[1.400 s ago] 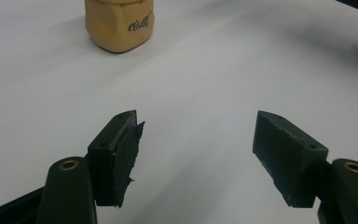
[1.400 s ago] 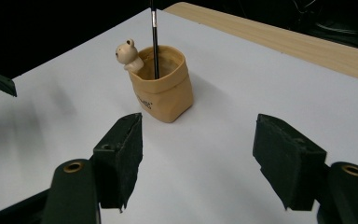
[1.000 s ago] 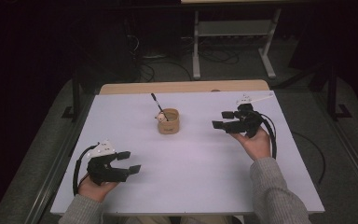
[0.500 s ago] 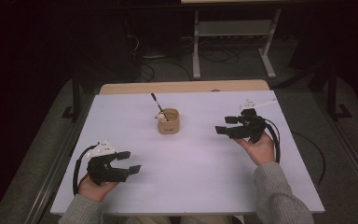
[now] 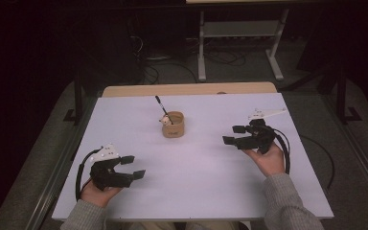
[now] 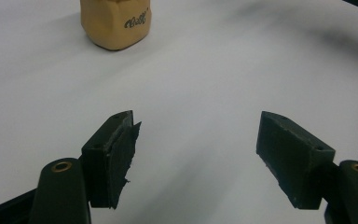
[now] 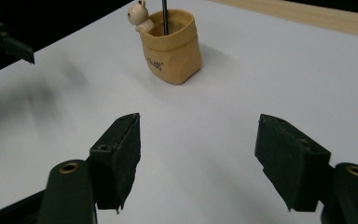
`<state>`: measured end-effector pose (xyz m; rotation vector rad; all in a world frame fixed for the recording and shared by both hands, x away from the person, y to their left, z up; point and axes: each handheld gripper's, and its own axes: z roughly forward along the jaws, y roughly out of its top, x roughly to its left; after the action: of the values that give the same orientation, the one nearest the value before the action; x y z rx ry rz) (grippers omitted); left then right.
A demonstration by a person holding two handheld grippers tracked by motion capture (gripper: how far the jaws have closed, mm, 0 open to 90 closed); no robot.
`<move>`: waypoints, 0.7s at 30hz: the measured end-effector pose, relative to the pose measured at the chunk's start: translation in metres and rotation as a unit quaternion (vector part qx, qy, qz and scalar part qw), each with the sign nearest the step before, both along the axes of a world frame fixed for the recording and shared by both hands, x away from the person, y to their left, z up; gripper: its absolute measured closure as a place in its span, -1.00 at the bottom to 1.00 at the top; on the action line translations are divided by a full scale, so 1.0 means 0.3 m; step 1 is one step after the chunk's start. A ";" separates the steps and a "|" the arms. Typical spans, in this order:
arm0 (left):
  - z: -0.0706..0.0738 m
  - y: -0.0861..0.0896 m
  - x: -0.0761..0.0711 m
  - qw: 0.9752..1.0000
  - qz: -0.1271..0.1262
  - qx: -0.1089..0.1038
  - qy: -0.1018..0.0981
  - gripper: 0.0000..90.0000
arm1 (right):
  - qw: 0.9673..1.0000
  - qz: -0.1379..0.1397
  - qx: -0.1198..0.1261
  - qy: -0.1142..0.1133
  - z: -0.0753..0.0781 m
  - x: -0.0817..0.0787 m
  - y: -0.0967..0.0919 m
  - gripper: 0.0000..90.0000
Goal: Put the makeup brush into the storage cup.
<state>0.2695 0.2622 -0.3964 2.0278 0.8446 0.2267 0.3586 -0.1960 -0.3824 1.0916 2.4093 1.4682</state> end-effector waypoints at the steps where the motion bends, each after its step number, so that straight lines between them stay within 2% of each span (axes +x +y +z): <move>1: 0.000 0.000 0.000 1.000 0.000 0.000 0.001 -0.39 | 1.000 0.001 -0.002 0.002 -0.003 -0.002 -0.002 -0.34; 8: -0.001 0.000 0.002 1.000 -0.002 0.004 0.000 -0.39 | 1.000 -0.003 0.002 0.002 -0.009 -0.026 -0.014 -0.35; 14: -0.002 -0.001 0.001 1.000 -0.003 0.006 0.001 -0.39 | 1.000 -0.003 -0.004 0.007 -0.019 -0.046 -0.021 -0.40; 17: -0.002 -0.003 0.000 1.000 -0.003 0.006 0.002 -0.39 | 1.000 -0.001 -0.007 -0.001 -0.018 -0.059 -0.019 -0.41; 21: -0.001 -0.003 0.001 1.000 -0.003 0.005 0.002 -0.40 | 1.000 0.000 -0.009 0.001 -0.020 -0.073 -0.019 -0.42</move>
<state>0.2697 0.2614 -0.3968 2.0401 0.8401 0.2235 0.3368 -0.2018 -0.3883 1.0893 2.4188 1.4434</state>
